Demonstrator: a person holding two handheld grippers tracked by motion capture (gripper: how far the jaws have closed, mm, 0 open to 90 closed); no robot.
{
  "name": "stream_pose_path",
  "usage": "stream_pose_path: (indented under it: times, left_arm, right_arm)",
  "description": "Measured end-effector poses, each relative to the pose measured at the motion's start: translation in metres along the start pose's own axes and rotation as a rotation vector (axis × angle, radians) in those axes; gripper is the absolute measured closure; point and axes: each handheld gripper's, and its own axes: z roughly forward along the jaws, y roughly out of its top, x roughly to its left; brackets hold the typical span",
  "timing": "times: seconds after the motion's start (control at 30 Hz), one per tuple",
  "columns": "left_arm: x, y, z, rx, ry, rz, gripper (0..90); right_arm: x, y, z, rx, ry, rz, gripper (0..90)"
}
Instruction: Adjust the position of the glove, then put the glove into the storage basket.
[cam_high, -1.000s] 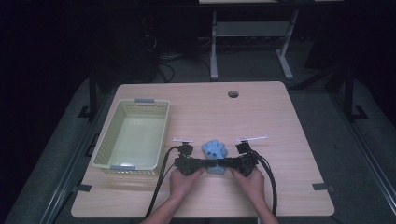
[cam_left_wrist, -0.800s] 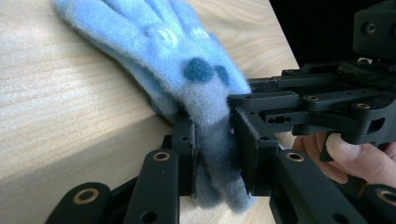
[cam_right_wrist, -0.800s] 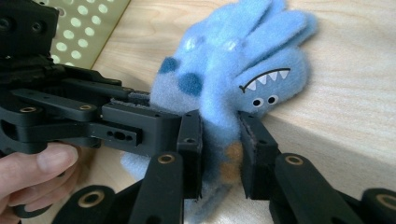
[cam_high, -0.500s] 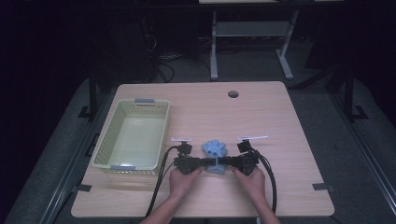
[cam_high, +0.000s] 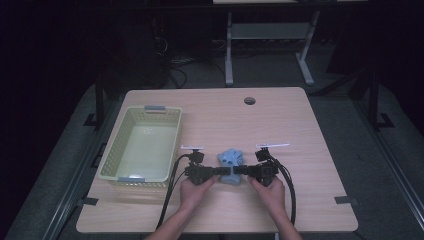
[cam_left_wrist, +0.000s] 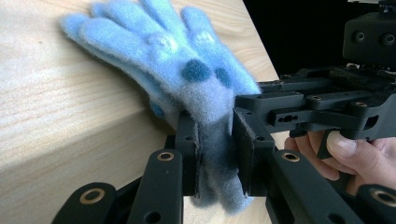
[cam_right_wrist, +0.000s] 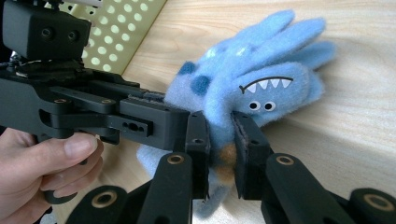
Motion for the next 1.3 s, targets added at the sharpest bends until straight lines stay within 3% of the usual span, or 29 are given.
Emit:
stream_pose_path:
  times: [0.43, 0.8, 1.1, 1.3]
  left_arm:
    - [-0.012, 0.006, -0.003, -0.005, -0.016, 0.032, 72.6]
    - [-0.014, 0.006, -0.005, -0.007, -0.017, 0.041, 72.6]
    - [-0.015, 0.009, -0.014, -0.022, -0.028, 0.043, 72.6]
    - [-0.018, 0.013, -0.021, -0.025, -0.025, 0.055, 72.7]
  right_arm:
    - [0.004, 0.005, -0.011, -0.012, 0.008, -0.017, 78.1]
    - [0.007, 0.006, -0.014, 0.0, 0.008, -0.034, 78.0]
    - [0.015, 0.013, -0.015, 0.009, 0.002, -0.064, 78.0]
    - [0.02, 0.016, -0.015, 0.003, 0.018, -0.055, 78.0]
